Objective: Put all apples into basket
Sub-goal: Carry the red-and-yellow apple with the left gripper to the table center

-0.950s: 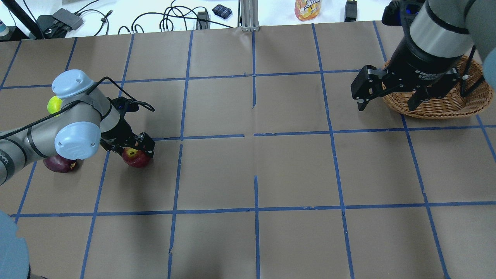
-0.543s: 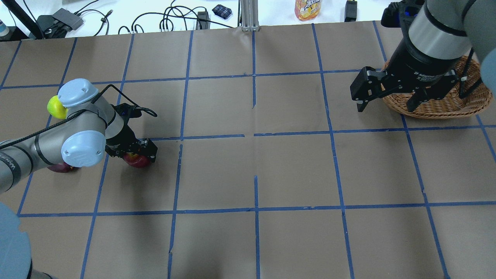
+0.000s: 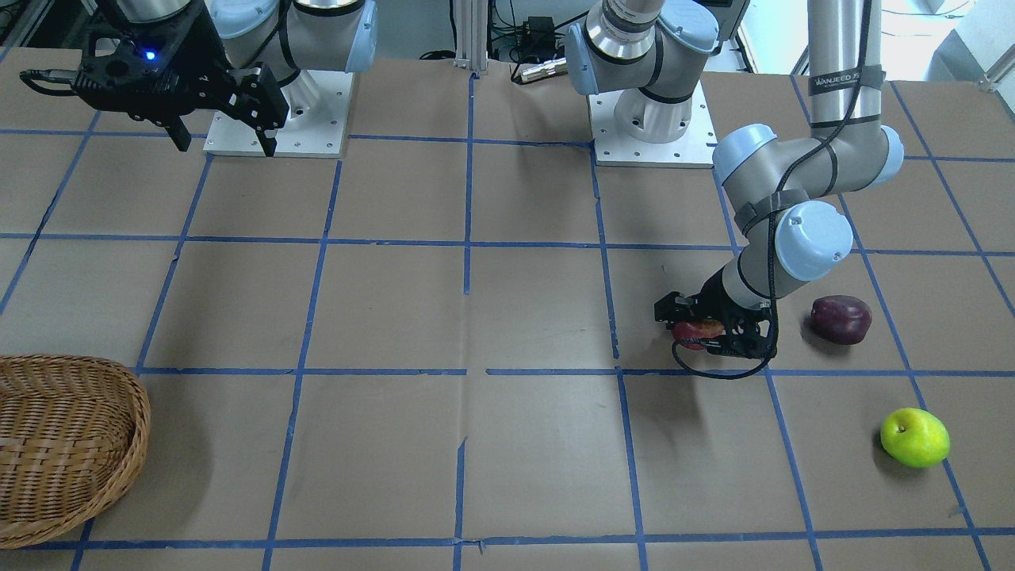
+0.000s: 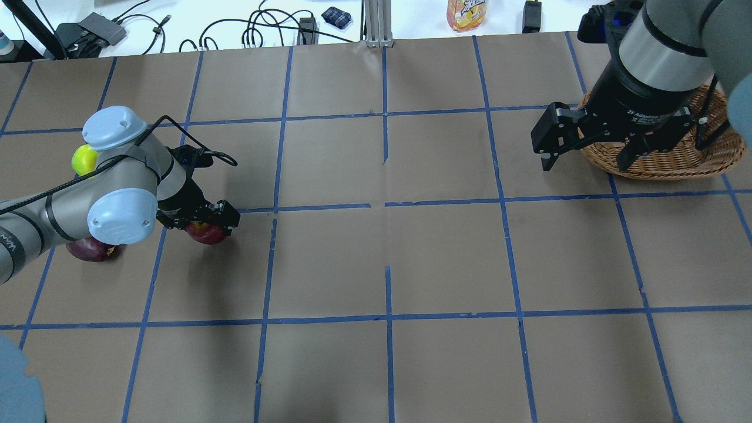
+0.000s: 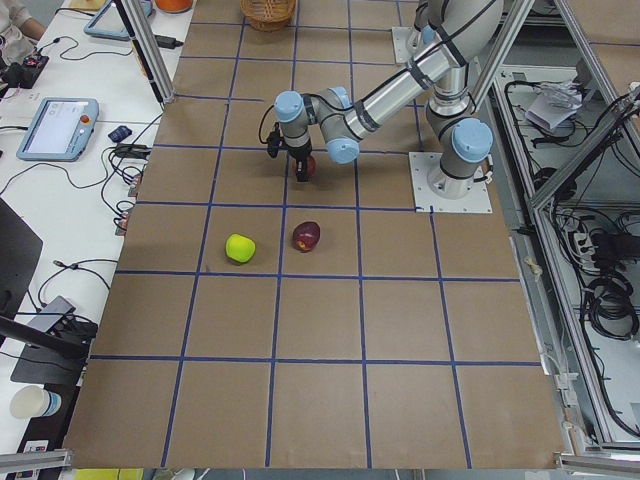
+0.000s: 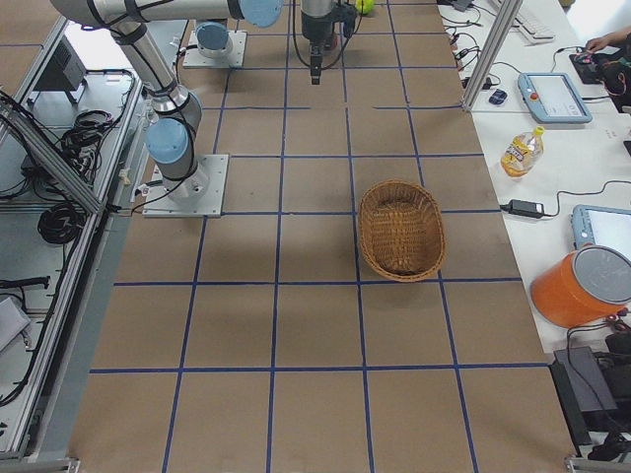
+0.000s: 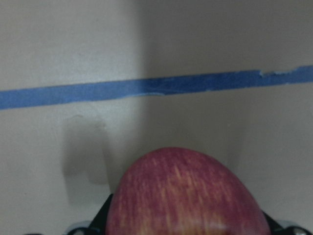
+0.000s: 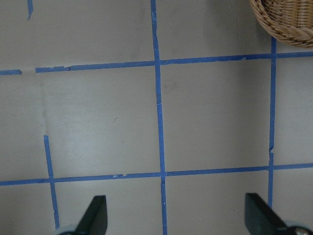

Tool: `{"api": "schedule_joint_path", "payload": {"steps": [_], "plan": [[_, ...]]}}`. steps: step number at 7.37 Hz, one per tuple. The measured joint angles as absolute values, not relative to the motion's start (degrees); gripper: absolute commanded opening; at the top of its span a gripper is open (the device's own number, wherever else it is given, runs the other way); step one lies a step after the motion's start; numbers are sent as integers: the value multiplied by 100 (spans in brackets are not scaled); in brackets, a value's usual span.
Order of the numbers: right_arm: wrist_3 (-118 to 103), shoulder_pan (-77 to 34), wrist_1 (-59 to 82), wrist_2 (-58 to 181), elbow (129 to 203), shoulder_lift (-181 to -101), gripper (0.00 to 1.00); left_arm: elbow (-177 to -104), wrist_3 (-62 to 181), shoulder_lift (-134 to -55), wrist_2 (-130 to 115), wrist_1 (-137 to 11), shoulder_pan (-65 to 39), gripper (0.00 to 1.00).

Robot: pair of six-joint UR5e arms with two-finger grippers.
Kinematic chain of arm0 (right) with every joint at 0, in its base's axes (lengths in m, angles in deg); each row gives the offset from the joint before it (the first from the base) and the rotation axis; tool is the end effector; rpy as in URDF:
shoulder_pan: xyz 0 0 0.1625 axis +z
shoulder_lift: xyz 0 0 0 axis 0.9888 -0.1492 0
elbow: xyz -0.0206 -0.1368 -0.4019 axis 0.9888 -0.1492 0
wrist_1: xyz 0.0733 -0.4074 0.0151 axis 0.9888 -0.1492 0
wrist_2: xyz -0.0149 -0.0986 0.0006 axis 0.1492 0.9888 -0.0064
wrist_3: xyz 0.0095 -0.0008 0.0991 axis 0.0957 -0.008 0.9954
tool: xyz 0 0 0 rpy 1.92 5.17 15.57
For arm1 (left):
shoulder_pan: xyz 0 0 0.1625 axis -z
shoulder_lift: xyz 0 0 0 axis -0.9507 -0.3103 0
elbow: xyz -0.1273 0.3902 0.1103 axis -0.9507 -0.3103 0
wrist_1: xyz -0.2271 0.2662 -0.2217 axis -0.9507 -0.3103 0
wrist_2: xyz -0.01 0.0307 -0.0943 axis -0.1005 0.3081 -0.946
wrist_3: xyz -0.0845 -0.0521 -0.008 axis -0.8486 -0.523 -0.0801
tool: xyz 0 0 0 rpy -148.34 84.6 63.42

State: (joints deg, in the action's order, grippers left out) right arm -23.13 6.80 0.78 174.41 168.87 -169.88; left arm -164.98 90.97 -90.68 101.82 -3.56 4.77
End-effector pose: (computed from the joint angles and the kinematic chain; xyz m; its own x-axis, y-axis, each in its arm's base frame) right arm 0.1201 -0.4307 0.5059 -0.9989 0.0477 -0.0017 0.0477 0.9988 -0.0105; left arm -0.0200 -0.5131 0.2005 -0.9956 0.0472 0.0814 0.0571 0.9907 0.1235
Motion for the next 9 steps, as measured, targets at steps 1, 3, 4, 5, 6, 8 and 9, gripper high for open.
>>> {"api": "schedule_joint_path", "payload": {"steps": [1, 3, 4, 5, 6, 8, 9], "plan": [[-2317, 679, 79, 17444, 16885, -16988, 100, -16393, 8763, -8924, 10120, -563, 764, 37], [-2316, 679, 77, 17436, 16884, -16994, 100, -16261, 7762, -8775, 9762, -691, 1752, 37], [-2318, 681, 77, 17434, 16884, -16994, 100, -16069, 7247, -8843, 9575, -649, 2304, 37], [-2319, 681, 75, 17437, 16884, -16991, 100, -15714, 6704, -8997, 9450, -607, 2863, 37], [-2320, 678, 75, 17441, 16884, -16989, 100, -15353, 6302, -9222, 9413, -586, 3332, 37], [-2320, 674, 65, 17437, 16884, -16988, 100, -15016, 5955, -9719, 9403, -261, 3765, 38], [-2322, 674, 63, 17430, 16884, -16985, 100, -14977, 5928, -9934, 9406, -47, 3832, 42]]}}
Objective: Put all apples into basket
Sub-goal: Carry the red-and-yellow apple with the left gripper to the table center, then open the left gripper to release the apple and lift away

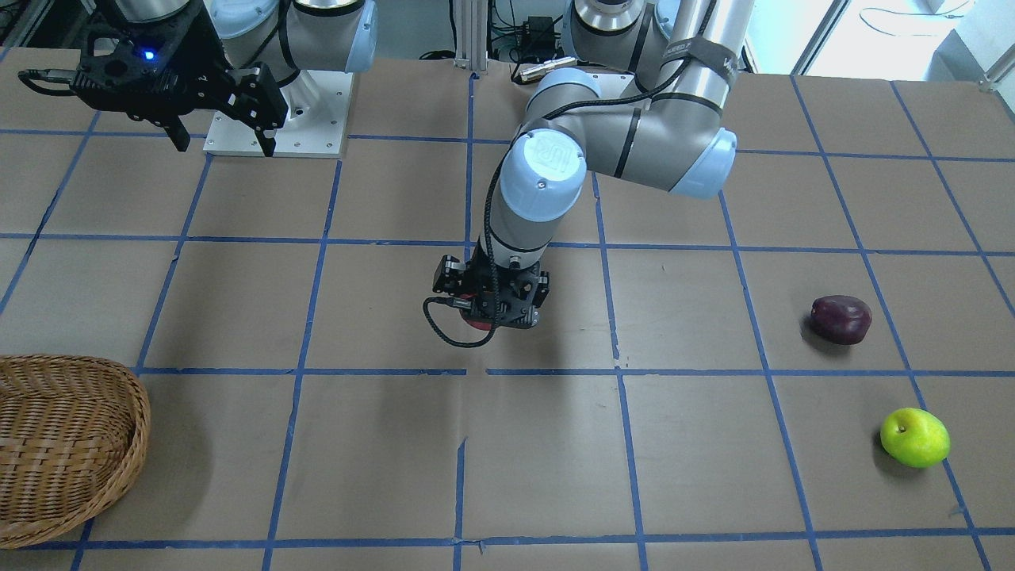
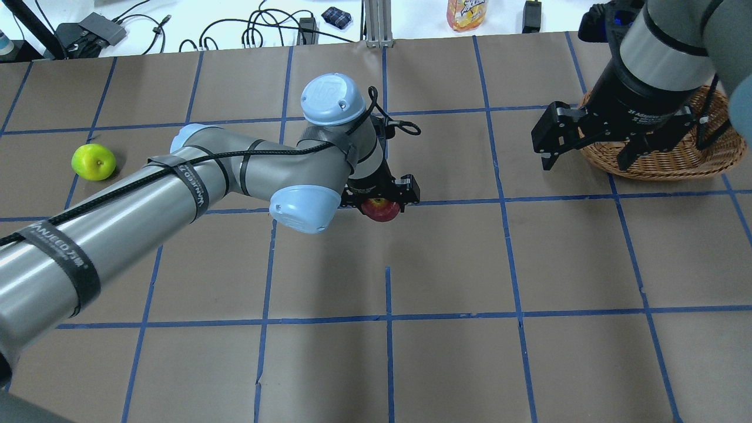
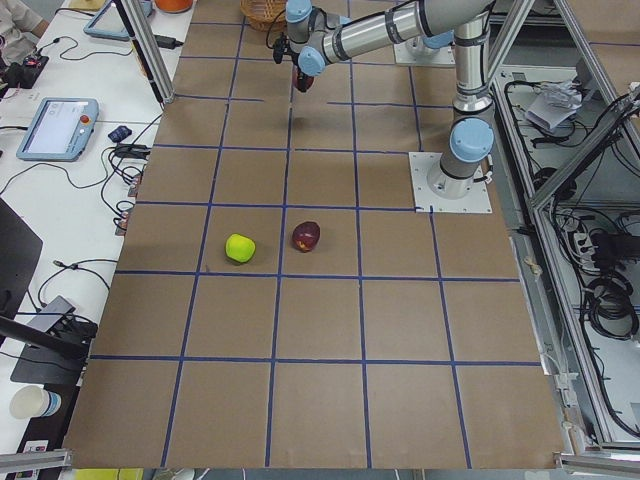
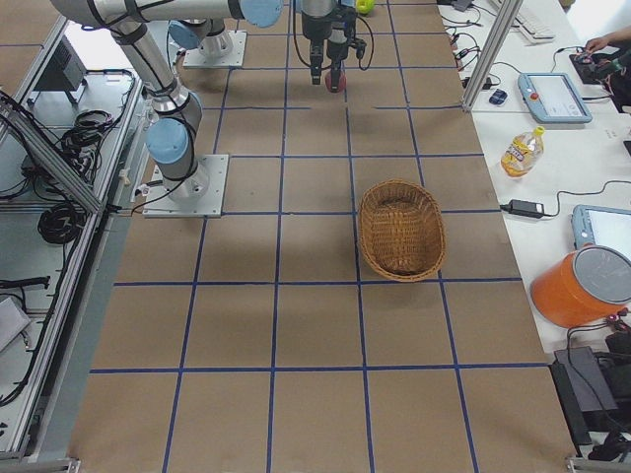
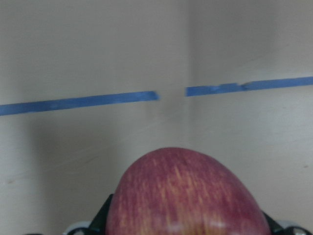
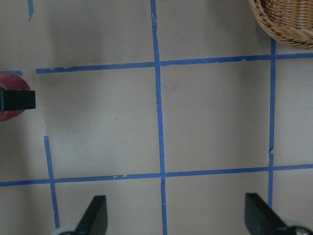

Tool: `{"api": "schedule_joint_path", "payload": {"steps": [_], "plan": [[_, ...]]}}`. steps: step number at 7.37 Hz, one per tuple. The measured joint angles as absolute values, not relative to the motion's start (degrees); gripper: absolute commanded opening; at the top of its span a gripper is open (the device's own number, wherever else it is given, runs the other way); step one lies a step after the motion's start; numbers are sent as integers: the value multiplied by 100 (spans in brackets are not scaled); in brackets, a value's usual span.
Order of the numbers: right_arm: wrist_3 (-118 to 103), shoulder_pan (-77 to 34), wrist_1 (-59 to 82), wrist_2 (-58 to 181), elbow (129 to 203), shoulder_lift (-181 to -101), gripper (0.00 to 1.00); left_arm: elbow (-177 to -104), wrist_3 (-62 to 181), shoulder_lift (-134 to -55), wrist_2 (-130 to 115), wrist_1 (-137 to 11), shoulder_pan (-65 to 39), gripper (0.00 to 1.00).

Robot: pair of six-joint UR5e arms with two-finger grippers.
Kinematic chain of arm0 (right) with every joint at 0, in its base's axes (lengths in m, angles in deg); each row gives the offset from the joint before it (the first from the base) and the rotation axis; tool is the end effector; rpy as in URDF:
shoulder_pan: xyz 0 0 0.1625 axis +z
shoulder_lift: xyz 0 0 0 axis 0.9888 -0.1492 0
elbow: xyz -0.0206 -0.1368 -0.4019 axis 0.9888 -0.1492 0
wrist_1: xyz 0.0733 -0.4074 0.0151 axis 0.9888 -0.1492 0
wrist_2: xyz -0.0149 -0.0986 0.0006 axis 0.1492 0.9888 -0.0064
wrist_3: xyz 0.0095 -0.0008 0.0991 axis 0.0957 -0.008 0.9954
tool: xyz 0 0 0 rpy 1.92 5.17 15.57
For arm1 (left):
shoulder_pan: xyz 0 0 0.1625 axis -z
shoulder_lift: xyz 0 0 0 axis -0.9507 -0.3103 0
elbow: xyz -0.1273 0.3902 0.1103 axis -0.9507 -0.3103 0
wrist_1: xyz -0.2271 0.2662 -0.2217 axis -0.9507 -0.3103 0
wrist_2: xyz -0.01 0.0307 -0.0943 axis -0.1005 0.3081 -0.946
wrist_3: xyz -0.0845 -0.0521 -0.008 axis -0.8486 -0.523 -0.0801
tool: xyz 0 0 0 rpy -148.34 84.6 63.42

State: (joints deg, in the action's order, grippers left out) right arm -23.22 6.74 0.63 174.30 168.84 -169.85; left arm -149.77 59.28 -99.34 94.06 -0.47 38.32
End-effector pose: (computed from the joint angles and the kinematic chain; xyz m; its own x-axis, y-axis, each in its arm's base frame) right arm 0.1199 -0.4313 0.5062 -0.9989 0.0471 -0.0037 0.0471 0.9988 -0.0131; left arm -0.3493 -0.5109 0.2311 -0.9801 0.0869 0.1786 0.0921 0.9955 0.0213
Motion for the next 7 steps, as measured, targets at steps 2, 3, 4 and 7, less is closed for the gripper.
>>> {"api": "schedule_joint_path", "payload": {"steps": [2, 3, 4, 7], "plan": [[-2323, 671, 73, 17434, 16889, -16978, 100, -14963, 5905, -10195, 9420, 157, 3951, 90], [-2326, 668, 75, 17441, 16891, -16976, 100, -14978, 5900, -10278, 9427, 248, 4014, 98], [-2328, 667, 69, 17438, 16891, -16976, 100, -15004, 5890, -10322, 9435, 336, 4068, 100], [-2293, 667, 38, 17422, 16890, -16975, 100, -14932, 5878, -10349, 9447, 375, 4100, 100]]}}
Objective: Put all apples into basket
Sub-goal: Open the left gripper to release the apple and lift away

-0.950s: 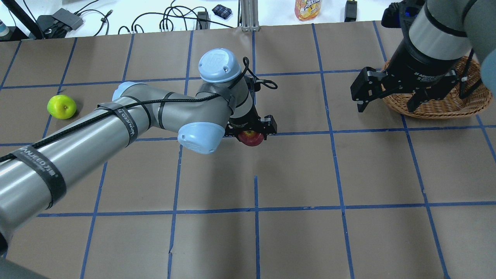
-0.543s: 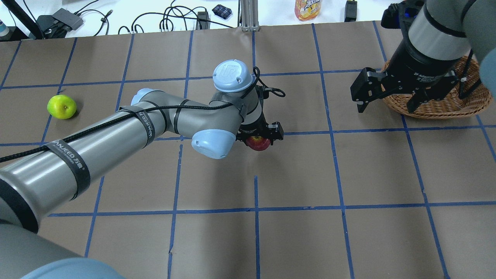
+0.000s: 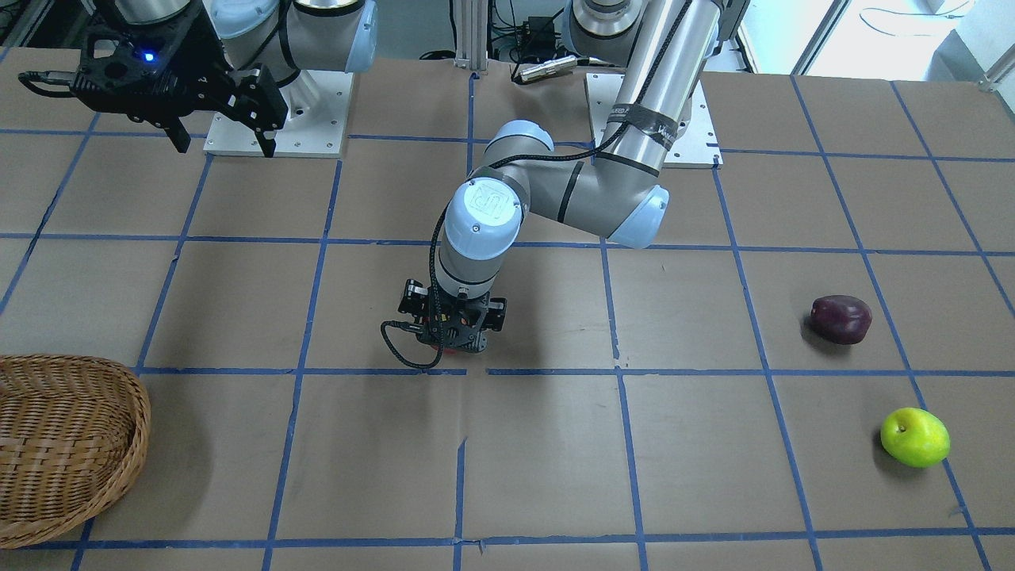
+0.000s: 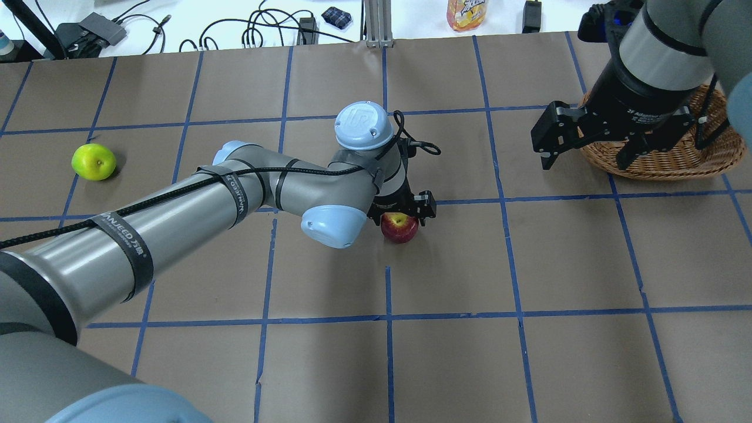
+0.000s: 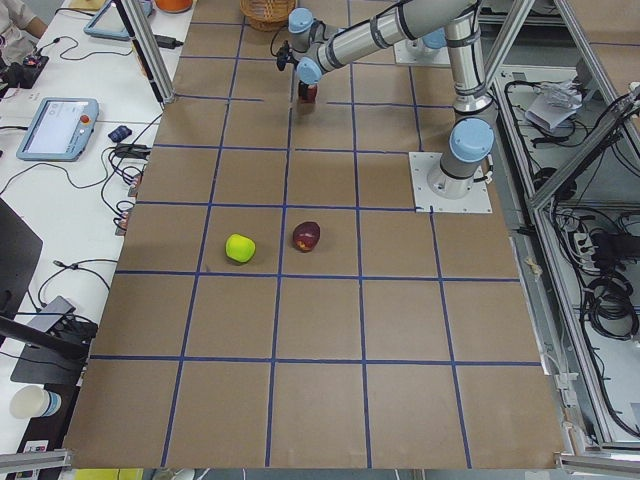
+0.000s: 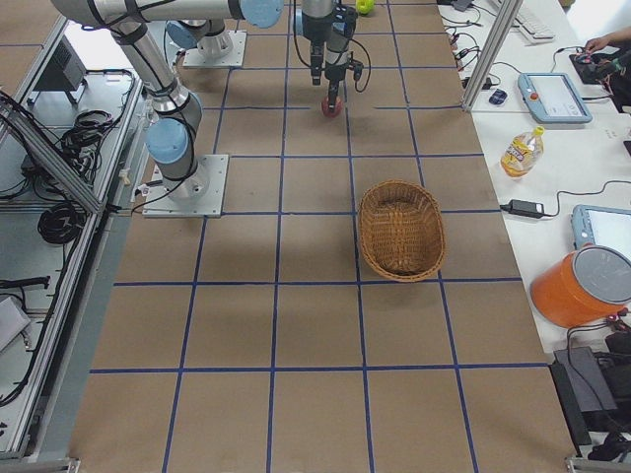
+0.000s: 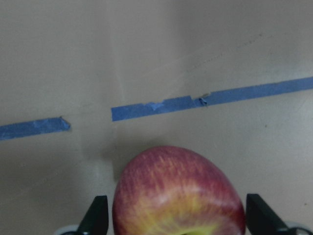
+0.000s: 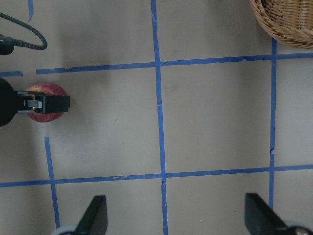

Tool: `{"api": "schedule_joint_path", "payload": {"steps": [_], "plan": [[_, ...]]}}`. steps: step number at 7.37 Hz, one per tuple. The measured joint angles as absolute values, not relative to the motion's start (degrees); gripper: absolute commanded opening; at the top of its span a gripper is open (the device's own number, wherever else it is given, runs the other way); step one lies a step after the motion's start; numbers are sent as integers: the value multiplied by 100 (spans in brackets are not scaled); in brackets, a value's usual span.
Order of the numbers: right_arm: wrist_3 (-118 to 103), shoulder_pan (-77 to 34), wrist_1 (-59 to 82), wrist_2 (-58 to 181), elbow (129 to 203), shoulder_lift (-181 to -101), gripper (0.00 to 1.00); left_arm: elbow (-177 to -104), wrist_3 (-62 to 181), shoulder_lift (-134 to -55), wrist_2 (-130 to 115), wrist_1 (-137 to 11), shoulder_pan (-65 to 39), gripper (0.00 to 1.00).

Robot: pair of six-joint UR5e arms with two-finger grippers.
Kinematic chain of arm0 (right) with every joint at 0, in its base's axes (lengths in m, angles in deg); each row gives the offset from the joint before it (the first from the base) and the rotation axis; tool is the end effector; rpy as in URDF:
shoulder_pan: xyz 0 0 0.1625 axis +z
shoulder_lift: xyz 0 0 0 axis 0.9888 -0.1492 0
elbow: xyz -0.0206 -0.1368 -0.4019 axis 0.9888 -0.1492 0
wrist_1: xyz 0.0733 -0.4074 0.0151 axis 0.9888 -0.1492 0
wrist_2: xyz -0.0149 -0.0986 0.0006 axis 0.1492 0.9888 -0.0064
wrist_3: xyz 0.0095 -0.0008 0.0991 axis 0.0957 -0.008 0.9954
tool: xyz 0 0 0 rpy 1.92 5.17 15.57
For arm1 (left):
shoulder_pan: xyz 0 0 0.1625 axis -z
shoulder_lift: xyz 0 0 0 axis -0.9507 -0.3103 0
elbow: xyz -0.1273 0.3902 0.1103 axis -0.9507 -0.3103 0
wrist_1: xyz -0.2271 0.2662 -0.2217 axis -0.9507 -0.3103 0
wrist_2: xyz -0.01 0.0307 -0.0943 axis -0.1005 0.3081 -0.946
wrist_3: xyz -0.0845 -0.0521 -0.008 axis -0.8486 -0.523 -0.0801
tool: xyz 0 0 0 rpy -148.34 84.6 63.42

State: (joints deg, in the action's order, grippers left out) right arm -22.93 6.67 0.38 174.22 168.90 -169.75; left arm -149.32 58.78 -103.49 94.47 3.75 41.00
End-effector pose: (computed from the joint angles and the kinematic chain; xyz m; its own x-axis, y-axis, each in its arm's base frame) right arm 0.1194 -0.4324 0.5054 -0.9986 0.0534 -0.0052 0.0534 0.9985 -0.0146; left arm -0.3774 -0.5065 0.1978 -0.9767 0.1257 0.1740 0.1298 0.9915 0.0122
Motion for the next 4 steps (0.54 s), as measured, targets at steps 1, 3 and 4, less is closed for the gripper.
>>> {"api": "schedule_joint_path", "payload": {"steps": [1, 3, 4], "plan": [[-2259, 663, 16, 17436, 16889, -16966, 100, -14809, 5901, -10239, 9460, 239, 4038, 100], [-2246, 649, -11, 17454, 16908, -16858, 100, -14613, 6160, -9863, 9585, -507, 3615, 100], [-2224, 659, -39, 17444, 16919, -16744, 100, -14587, 6547, -9597, 9818, -1016, 3249, 100]]}}
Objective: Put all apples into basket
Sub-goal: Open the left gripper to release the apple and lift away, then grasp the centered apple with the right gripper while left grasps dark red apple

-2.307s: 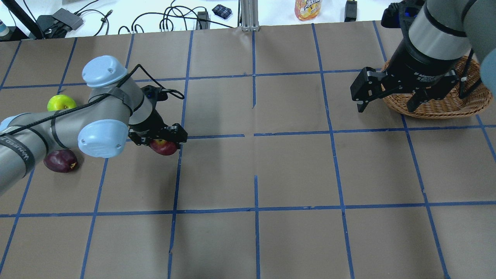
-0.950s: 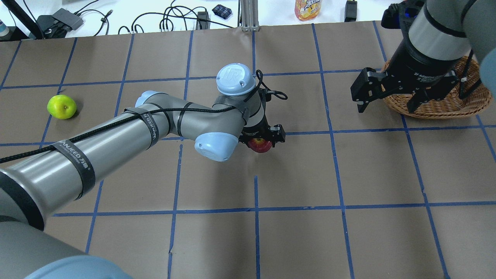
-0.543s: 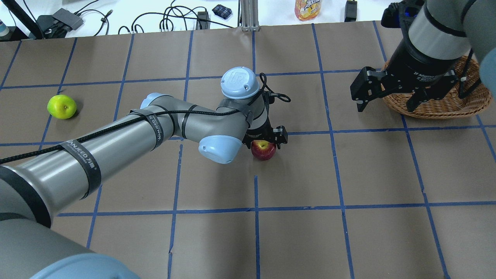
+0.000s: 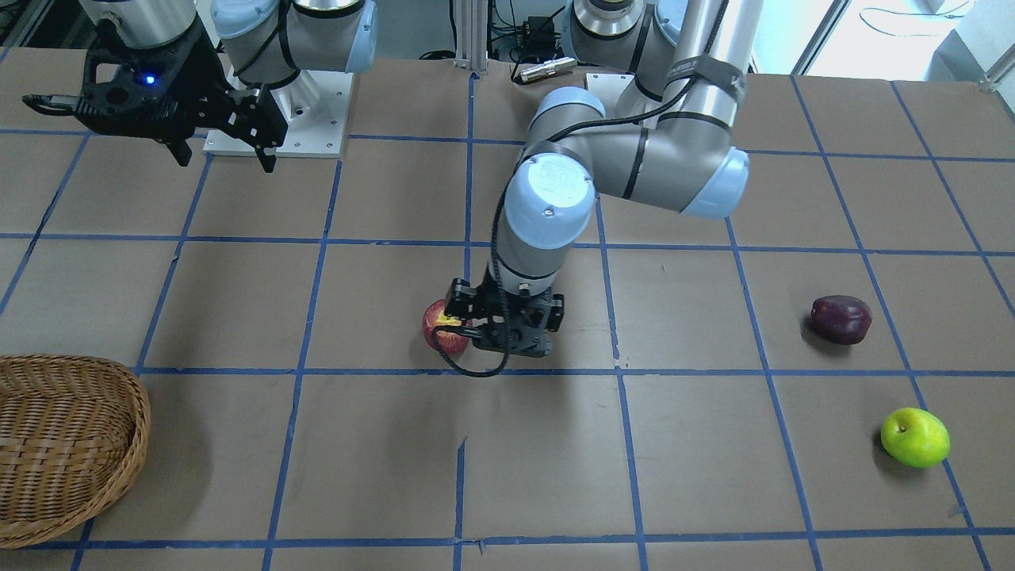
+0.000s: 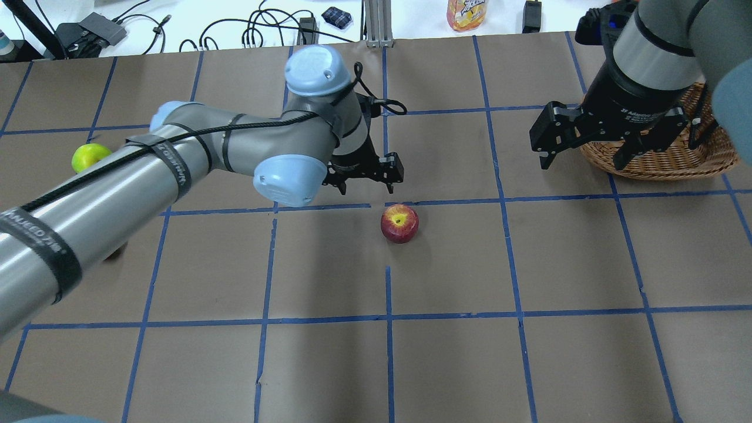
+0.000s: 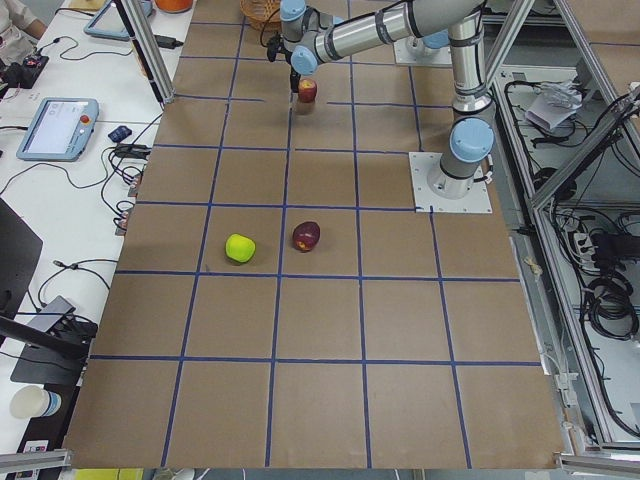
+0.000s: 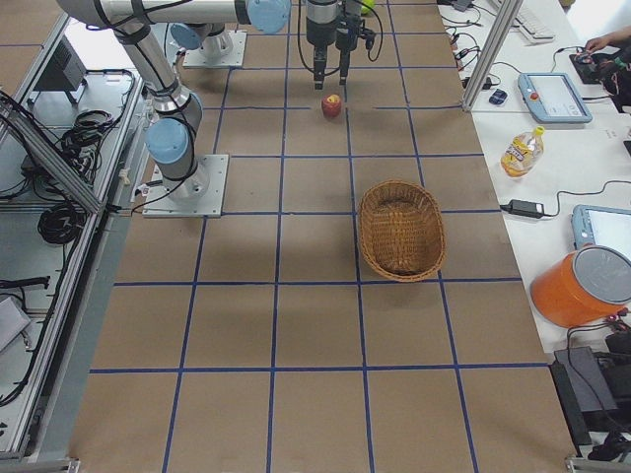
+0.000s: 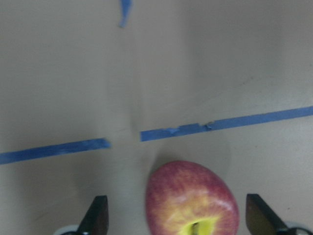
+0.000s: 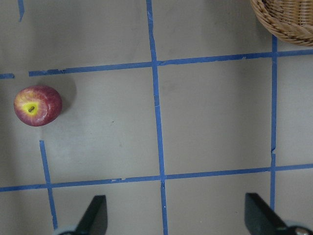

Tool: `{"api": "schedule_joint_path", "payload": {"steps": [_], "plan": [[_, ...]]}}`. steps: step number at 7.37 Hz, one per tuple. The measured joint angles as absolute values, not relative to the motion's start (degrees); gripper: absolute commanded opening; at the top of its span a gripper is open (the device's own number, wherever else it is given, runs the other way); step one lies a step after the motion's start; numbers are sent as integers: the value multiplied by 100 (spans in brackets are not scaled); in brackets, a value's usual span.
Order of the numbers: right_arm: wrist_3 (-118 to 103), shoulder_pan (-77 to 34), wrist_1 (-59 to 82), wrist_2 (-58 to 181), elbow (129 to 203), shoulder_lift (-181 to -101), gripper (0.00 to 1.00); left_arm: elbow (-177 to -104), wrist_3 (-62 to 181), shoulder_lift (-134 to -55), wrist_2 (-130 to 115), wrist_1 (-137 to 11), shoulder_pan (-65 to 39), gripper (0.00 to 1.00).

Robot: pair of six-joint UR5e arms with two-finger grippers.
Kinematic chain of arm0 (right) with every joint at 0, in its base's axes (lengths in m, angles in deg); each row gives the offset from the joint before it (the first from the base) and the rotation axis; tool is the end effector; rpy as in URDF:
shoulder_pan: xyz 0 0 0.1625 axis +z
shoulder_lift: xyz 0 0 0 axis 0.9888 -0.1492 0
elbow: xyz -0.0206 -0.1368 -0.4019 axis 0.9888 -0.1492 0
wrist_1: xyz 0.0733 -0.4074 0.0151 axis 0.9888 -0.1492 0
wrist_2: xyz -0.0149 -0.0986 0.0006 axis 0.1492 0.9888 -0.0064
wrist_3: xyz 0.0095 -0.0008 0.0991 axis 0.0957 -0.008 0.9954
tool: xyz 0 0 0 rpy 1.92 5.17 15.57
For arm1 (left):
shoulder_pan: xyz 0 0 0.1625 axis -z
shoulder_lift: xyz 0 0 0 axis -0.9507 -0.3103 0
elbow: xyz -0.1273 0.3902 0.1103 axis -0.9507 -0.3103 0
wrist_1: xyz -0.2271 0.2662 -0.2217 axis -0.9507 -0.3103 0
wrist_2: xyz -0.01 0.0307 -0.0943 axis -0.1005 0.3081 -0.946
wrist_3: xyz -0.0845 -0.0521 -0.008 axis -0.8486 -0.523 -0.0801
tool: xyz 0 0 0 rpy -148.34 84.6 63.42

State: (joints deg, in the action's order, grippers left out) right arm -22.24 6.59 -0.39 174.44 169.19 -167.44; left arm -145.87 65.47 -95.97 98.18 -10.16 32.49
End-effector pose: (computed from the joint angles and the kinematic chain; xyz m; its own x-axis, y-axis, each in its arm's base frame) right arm 0.1180 -0.4469 0.4867 -0.9978 0.0669 -0.0005 0.0668 0.9976 0.0172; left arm -0.2884 -0.5440 0.2781 -0.9905 0.0911 0.1030 0.0949 0.9950 0.0325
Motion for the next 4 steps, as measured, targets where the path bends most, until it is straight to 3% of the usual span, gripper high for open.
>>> {"api": "schedule_joint_path", "payload": {"steps": [4], "plan": [[-1256, 1131, -1130, 17356, 16920, -15776, 100, -14683, 9279, -8905, 10908, -2225, 883, 100]]}}
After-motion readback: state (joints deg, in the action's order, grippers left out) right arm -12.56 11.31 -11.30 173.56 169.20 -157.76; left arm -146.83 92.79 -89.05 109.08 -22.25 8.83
